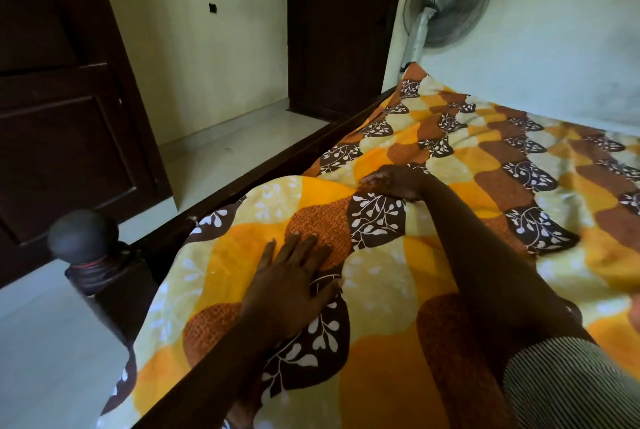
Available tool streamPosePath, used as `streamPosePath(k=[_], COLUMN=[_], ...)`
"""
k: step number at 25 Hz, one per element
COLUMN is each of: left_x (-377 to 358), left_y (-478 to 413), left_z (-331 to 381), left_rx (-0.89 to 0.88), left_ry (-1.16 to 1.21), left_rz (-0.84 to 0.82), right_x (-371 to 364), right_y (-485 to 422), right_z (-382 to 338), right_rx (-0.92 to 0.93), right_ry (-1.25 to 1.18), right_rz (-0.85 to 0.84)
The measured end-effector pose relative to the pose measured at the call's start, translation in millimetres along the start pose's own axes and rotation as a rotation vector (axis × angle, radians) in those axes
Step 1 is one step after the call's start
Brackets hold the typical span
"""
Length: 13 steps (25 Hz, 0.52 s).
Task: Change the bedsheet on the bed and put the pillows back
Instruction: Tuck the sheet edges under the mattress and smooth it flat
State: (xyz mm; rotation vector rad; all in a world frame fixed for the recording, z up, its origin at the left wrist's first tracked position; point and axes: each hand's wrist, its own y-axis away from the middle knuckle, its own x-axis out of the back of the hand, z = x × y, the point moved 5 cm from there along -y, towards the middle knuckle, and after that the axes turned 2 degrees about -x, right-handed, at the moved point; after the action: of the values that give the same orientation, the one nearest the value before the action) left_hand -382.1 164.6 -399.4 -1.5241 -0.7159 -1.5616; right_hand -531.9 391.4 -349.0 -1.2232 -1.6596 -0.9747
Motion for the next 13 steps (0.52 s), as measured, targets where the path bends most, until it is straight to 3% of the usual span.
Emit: streamPosePath(k=[3,6,7,9,11,13], left_x=[0,0,0,0,0,-1], left_y=[0,0,0,0,0,0], left_z=[0,0,0,0,-1,-1], left_rx=[0.009,0.009,0.011,0.010,0.008,0.003], left_ry=[-0.001,0.005,0.009,0.004,0.000,-0.002], left_rz=[0.001,-0.003,-0.004,-0.010,-0.007,-0.002], right_x=[12,41,46,42,25,15], right_y=[-3,-14,-18,-15,-5,-8], right_z=[-5,1,7,8,5,12], right_rx=[0.009,-0.141,-0.169,-0.119,-0.103,-0.052], right_ry=[0.021,0.021,-0.095,-0.209,0.010,0.135], right_rz=[0.222,0.430,0.385,0.054,-0.173,-0.037])
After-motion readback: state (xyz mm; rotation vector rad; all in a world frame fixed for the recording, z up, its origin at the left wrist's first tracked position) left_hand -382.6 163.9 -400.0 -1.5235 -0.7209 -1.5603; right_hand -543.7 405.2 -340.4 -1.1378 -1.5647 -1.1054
